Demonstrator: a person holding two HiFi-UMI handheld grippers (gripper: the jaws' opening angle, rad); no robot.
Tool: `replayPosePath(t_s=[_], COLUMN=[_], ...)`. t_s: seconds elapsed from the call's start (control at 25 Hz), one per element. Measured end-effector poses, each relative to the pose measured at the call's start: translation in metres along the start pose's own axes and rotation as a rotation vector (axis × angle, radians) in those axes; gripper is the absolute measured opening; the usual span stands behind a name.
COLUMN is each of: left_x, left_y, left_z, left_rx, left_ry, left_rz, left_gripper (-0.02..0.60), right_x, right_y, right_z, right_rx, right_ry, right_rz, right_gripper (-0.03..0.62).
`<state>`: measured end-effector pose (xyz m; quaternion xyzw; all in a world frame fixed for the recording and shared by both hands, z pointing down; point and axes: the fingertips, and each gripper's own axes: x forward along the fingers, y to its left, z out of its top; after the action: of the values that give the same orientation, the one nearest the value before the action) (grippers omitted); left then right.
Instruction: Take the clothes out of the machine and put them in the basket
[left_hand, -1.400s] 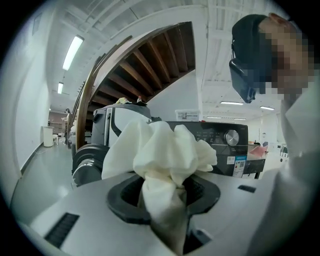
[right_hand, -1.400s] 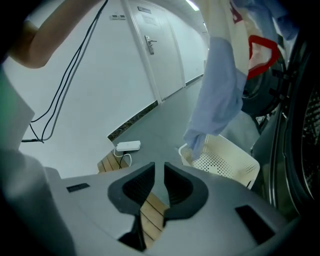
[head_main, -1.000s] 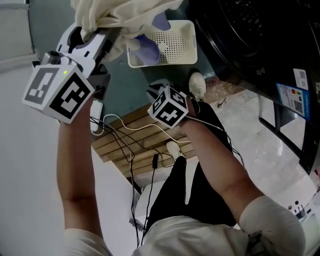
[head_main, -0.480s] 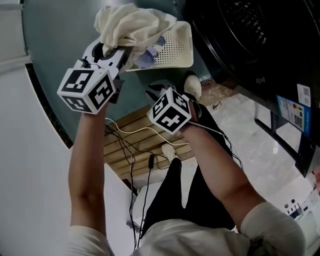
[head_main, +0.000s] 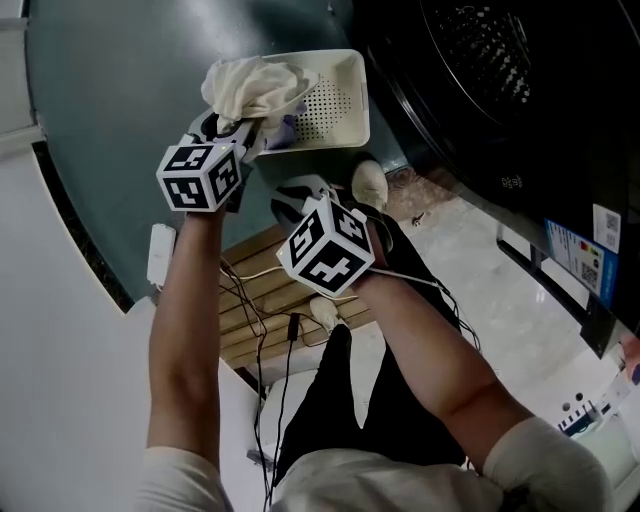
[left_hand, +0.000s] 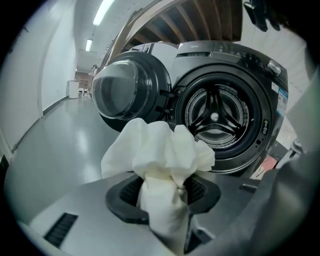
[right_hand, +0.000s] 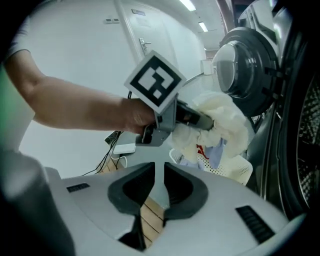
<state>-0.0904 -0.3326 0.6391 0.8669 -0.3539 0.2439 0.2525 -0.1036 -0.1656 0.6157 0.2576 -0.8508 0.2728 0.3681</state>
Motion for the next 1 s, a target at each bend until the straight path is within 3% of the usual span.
replayPosePath(t_s=[0.36,0.56,0.68,1.0], left_x=[0.062,0.082,0.086,0.067], left_y=[0.030,0.043,0.041,0.042], left_z=[-0.079,-0.104,-0.127,-0.127], left_rx=[-0.038,-0.076,-0.134,-0.111], left_ry=[0.190,0.277,0.348,0.336], left_rz=[0.077,0.130,0.123,0.127], left_gripper=[0.178,0.241,0.327,0.328], right_x=[-0.008,-0.011,-0.014,-0.017], right_y=[-0.015,-0.023,-0.027,-0.030], right_z=[-0.006,-0.002,-0.004,-0.004], right_rx=[0.006,0.008,0.011,0.013], right_ry=[0.008,-0.002,-0.004,-0.012], right_rz=[0.004,0.004,0.005,-0.005], right_gripper=[0.055,0.055,0.055,0.055])
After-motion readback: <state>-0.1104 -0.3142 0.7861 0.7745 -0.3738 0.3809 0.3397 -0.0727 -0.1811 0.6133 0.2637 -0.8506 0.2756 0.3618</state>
